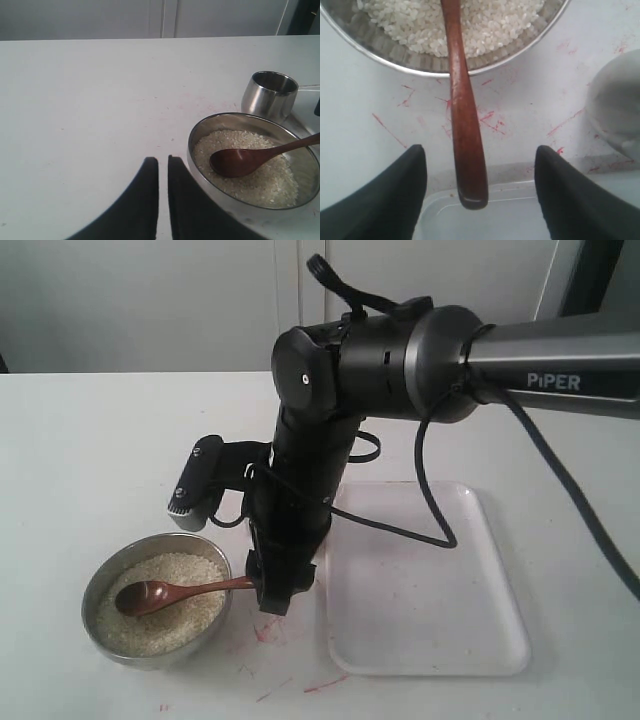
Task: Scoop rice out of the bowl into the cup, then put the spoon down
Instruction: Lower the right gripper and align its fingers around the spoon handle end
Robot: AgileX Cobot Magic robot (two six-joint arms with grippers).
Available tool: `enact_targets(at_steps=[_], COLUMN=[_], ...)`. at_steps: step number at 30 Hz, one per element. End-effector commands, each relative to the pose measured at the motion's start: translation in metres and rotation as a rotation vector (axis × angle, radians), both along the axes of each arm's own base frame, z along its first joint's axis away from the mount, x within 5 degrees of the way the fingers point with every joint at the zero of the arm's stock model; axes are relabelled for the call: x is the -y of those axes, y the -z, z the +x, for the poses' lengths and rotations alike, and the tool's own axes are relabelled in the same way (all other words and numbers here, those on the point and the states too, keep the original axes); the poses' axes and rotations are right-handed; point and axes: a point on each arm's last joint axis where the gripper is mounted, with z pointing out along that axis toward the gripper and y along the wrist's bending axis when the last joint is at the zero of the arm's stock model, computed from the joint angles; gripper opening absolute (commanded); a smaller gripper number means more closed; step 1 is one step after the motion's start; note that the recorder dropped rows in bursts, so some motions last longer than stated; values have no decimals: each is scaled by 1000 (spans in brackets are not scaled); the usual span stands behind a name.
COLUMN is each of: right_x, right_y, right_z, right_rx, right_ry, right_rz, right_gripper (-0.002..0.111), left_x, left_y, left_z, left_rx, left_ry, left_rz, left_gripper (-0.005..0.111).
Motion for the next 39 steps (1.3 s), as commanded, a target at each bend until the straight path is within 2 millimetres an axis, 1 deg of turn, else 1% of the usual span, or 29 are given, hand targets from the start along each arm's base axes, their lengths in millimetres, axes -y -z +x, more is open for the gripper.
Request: enact_targets(at_steps=[1,9,13,17,23,31,39], right_x=[-1,-3,-3,-2,-3,-6,-5], right_y=[10,28,28,29,23,12,11], right_z=[0,4,4,3,3,6,5], right_rx=[-24,-55,-54,-68,-83,-83,-92], right_ry=[8,28,28,23,19,16,14], right_rz=[-12,-36,-35,-49,-56,-45,-51], right_gripper=[60,59,56,55,55,55,55], left_x=[0,0,0,0,0,0,0], left_y=[-3,-3,-3,-3,-3,-3,-3], left_z=[0,0,0,0,0,0,0], left_rx=[9,9,9,9,9,9,9], left_ry=[-2,-2,-2,-2,-2,-2,-2], left_rz=[-9,-9,-9,-9,-9,-9,-9], left_gripper=[14,14,14,14,14,14,14])
